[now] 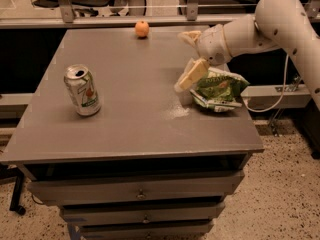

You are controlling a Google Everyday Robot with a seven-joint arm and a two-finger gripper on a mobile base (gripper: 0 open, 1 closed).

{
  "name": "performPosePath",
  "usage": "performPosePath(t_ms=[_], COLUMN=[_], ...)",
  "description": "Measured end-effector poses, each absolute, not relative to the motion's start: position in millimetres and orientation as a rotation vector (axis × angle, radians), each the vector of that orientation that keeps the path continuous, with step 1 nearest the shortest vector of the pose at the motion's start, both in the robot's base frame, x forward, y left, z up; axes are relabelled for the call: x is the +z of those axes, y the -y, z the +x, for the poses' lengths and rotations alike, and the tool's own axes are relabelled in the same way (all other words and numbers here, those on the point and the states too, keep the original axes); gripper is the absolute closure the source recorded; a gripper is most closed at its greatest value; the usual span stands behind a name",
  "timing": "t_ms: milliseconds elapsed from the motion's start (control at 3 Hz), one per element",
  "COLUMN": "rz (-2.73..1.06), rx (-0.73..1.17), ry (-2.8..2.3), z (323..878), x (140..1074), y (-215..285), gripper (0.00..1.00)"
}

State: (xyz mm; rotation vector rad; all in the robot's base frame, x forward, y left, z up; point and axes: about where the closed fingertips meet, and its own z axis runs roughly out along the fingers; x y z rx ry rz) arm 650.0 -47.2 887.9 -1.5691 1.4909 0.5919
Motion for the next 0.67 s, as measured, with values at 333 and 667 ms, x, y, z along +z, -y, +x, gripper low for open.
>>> performPosePath(t_ms=[333, 667], rz=[-1.487, -1.470], rx=[0.551, 0.530], ry=[-1.510, -1.499], z=[673.5, 677.9], x=[915.6, 926.9], y=[90.8, 96.6], gripper=[0.00, 0.00])
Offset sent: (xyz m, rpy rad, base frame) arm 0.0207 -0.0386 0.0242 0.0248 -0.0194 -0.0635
